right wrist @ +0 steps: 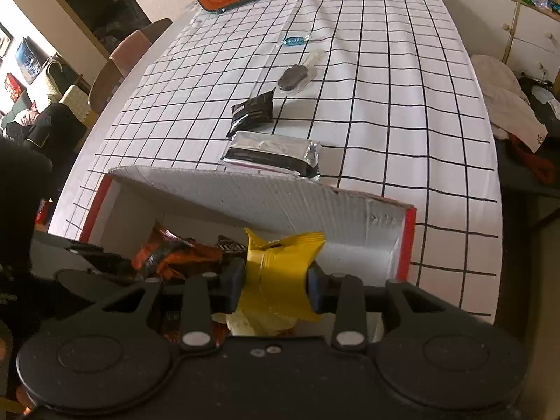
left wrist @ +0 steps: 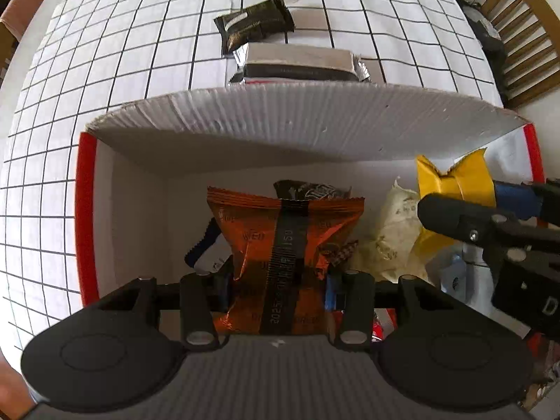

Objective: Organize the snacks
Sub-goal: 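Open both grippers to drop the chip bag and yellow packet in, then move both grippers back toward the blue candy and clear packet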

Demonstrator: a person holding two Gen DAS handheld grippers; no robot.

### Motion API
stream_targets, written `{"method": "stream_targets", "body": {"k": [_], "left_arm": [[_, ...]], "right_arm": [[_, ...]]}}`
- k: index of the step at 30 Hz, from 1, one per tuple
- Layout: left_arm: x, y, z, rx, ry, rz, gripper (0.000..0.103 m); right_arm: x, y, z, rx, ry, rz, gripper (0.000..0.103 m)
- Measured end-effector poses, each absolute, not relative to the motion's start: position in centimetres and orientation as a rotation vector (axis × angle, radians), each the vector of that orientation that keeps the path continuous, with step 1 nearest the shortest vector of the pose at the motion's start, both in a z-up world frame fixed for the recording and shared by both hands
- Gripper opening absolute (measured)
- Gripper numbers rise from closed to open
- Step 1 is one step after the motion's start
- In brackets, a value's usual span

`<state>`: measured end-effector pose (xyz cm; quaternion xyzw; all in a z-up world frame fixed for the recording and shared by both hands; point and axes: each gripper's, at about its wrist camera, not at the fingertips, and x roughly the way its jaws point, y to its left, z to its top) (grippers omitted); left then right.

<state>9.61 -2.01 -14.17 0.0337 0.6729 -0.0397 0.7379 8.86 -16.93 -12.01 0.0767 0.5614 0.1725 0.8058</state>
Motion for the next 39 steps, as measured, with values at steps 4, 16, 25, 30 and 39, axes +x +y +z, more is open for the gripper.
{"method": "stream_targets", "body": {"k": [4, 16, 25, 30, 39], "left_arm": [[9.8, -2.1, -14.5, 0.080, 1.489, -0.095, 0.045], [10.0, -1.7, -13.1, 0.066, 1.459, -0.116, 0.056], [9.2, -1.7, -10.3, 0.102, 1.356, -0.140, 0.059], [9.0, -1.4, -8.4, 0.094, 1.291, -0.148, 0.061], [9.7, -0.6, -4.4, 0.091, 1.146, -0.140, 0.072]], "right_arm": [[9.1, -16.9, -12.1, 0.171, 1.206, 0.367, 0.036], [8.9, -17.4, -11.6, 0.177, 1.206, 0.365, 0.040], [8.2, -17.7, -9.9, 0.174, 1.167, 0.384, 0.051], [8.1, -18.0, -8.3, 0.184, 1.134, 0.400, 0.055], [8.8, -18.5, -4.8, 0.181, 1.051, 0.399, 0.073]]}}
